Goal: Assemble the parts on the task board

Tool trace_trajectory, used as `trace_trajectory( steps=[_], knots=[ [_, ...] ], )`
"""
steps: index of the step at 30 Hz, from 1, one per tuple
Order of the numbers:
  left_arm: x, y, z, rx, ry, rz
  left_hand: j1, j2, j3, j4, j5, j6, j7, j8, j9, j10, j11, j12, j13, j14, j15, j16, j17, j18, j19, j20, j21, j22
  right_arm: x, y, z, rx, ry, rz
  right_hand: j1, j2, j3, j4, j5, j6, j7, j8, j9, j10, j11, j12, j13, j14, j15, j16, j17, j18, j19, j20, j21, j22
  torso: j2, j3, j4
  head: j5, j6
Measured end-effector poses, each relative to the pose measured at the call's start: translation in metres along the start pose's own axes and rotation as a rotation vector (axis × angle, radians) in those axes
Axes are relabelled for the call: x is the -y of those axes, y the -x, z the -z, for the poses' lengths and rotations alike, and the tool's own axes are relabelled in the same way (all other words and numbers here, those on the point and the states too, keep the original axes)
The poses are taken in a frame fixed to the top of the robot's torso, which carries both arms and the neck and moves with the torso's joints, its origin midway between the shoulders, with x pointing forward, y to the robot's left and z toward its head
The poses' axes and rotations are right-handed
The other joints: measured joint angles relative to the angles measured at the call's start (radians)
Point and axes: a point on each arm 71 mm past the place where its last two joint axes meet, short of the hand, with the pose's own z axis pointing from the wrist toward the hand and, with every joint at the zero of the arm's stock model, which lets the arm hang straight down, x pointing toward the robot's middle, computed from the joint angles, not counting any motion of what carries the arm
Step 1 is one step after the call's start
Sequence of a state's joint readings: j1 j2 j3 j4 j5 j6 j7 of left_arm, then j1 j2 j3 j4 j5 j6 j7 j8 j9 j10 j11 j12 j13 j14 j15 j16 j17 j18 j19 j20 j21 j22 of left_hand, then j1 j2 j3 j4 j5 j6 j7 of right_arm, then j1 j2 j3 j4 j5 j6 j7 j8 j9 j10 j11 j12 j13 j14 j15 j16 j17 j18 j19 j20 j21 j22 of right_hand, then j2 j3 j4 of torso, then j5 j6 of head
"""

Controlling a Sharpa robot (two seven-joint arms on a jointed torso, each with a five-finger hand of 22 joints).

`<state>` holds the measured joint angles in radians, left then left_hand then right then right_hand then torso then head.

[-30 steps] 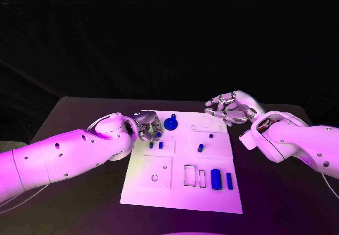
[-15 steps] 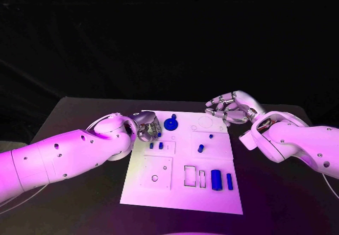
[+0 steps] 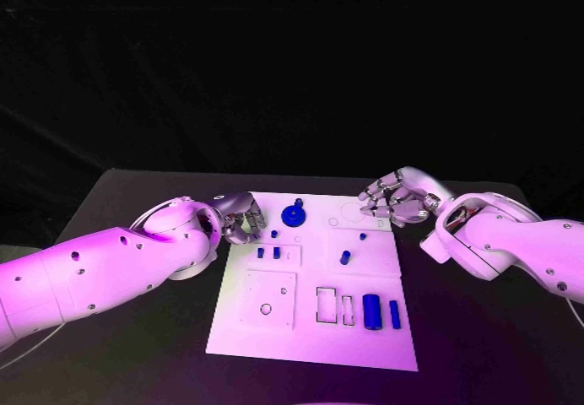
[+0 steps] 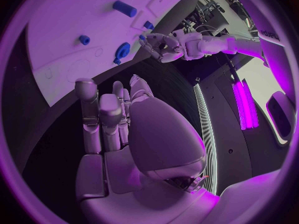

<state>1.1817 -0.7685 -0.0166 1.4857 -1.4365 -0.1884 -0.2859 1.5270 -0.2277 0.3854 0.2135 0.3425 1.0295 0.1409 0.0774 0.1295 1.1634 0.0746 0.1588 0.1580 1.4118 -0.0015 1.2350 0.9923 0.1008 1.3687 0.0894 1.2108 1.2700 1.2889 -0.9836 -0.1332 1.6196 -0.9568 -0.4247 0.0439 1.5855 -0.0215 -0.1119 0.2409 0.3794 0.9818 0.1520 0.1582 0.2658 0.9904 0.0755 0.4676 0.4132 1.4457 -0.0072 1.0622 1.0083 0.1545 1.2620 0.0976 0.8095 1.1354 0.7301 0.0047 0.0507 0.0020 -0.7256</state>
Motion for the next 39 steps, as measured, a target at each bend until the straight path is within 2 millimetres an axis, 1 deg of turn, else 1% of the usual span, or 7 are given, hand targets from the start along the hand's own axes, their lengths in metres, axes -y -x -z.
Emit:
trace_trajectory(
  steps=[5,7,8,15,25,37,39],
  knots=[
    [-0.012,0.009,0.011,0.043,-0.005,0.140,-0.005,0.005,0.000,0.000,0.000,0.030,0.002,0.011,0.003,0.002,-0.002,0.000,0.003,-0.036,0.001,-0.061,-0.082,0.000,-0.048,-0.001,-0.076,-0.058,0.002,-0.005,0.002,-0.075,-0.011,0.173,0.031,-0.021,0.023,0.013,-0.006,0.049,-0.013,0.000,-0.006,0.076,-0.006,-0.132,-0.108,0.016,-0.005,0.083,0.080,-0.024,0.064,-0.007,0.134,0.086,0.000,0.0005,-0.0001,-0.020,0.004],
    [-0.017,0.013,0.016,0.066,-0.011,0.232,-0.006,0.006,0.003,0.003,0.000,0.034,0.006,0.011,0.002,-0.004,0.004,0.000,0.003,-0.070,0.004,-0.116,-0.155,0.022,-0.092,0.001,-0.149,-0.116,0.001,-0.009,0.003,-0.099,-0.009,0.260,0.034,-0.024,0.034,0.024,-0.006,0.064,-0.019,-0.002,-0.011,0.106,-0.007,-0.177,-0.142,0.016,-0.005,0.105,0.102,-0.025,0.082,-0.010,0.177,0.116,-0.001,0.0006,-0.0006,-0.030,0.005],
    [-0.019,0.015,0.019,0.077,-0.014,0.274,-0.011,0.011,0.004,0.004,0.000,0.035,0.007,0.011,0.001,-0.008,0.008,0.000,0.003,-0.088,0.006,-0.145,-0.192,0.032,-0.113,0.003,-0.186,-0.144,0.000,-0.010,0.004,-0.107,-0.008,0.298,0.040,-0.030,0.037,0.027,-0.006,0.069,-0.019,-0.005,-0.013,0.114,-0.008,-0.191,-0.153,0.016,-0.005,0.112,0.108,-0.039,0.085,-0.010,0.192,0.126,-0.001,0.0007,-0.0007,-0.034,0.005],
    [-0.034,0.024,0.033,0.148,-0.024,0.614,-0.015,0.015,0.004,0.004,0.000,0.039,0.011,0.011,-0.005,-0.015,0.015,0.000,0.005,-0.185,0.012,-0.300,-0.387,0.061,-0.213,0.009,-0.369,-0.285,-0.004,-0.022,0.008,-0.130,0.002,0.536,0.053,-0.043,0.061,0.046,-0.020,0.078,-0.018,-0.025,-0.028,0.137,-0.011,-0.260,-0.199,0.016,-0.005,0.145,0.141,-0.039,0.103,-0.010,0.250,0.168,0.001,0.0001,-0.0010,-0.063,0.008],
    [-0.030,0.020,0.042,0.126,-0.028,1.124,-0.015,0.024,0.003,0.003,0.000,0.039,0.011,0.011,-0.007,-0.009,0.009,0.021,0.013,-0.186,0.010,-0.309,-0.404,0.062,-0.213,0.009,-0.395,-0.307,-0.014,-0.037,0.005,-0.110,0.029,0.685,0.047,-0.058,0.094,0.047,-0.016,0.078,-0.018,-0.045,-0.041,0.144,-0.005,-0.304,-0.230,0.016,-0.005,0.180,0.175,-0.055,0.124,-0.009,0.300,0.173,0.002,-0.0018,0.0006,-0.077,0.008],
    [-0.031,0.020,0.047,0.124,-0.038,1.310,-0.019,0.028,0.000,0.000,0.000,0.039,0.010,0.011,-0.007,-0.004,0.011,0.021,0.014,-0.189,0.007,-0.309,-0.405,0.062,-0.220,0.009,-0.403,-0.314,-0.016,-0.046,0.000,-0.114,0.031,0.729,0.047,-0.066,0.153,0.046,0.002,0.092,-0.018,-0.049,-0.047,0.171,-0.007,-0.324,-0.250,0.016,-0.005,0.220,0.217,-0.055,0.146,-0.010,0.361,0.172,0.002,-0.0012,0.0000,-0.083,0.003],
    [-0.031,0.020,0.048,0.124,-0.042,1.321,-0.019,0.028,-0.001,-0.001,0.000,0.039,0.010,0.011,-0.008,-0.004,0.011,0.022,0.014,-0.189,0.007,-0.309,-0.405,0.062,-0.220,0.009,-0.403,-0.314,-0.016,-0.047,-0.001,-0.117,0.029,0.733,0.047,-0.066,0.162,0.048,0.002,0.095,-0.015,-0.049,-0.048,0.174,-0.003,-0.329,-0.252,0.016,-0.005,0.224,0.219,-0.066,0.146,-0.010,0.366,0.172,0.002,-0.0007,0.0000,-0.084,0.003]
  ],
)
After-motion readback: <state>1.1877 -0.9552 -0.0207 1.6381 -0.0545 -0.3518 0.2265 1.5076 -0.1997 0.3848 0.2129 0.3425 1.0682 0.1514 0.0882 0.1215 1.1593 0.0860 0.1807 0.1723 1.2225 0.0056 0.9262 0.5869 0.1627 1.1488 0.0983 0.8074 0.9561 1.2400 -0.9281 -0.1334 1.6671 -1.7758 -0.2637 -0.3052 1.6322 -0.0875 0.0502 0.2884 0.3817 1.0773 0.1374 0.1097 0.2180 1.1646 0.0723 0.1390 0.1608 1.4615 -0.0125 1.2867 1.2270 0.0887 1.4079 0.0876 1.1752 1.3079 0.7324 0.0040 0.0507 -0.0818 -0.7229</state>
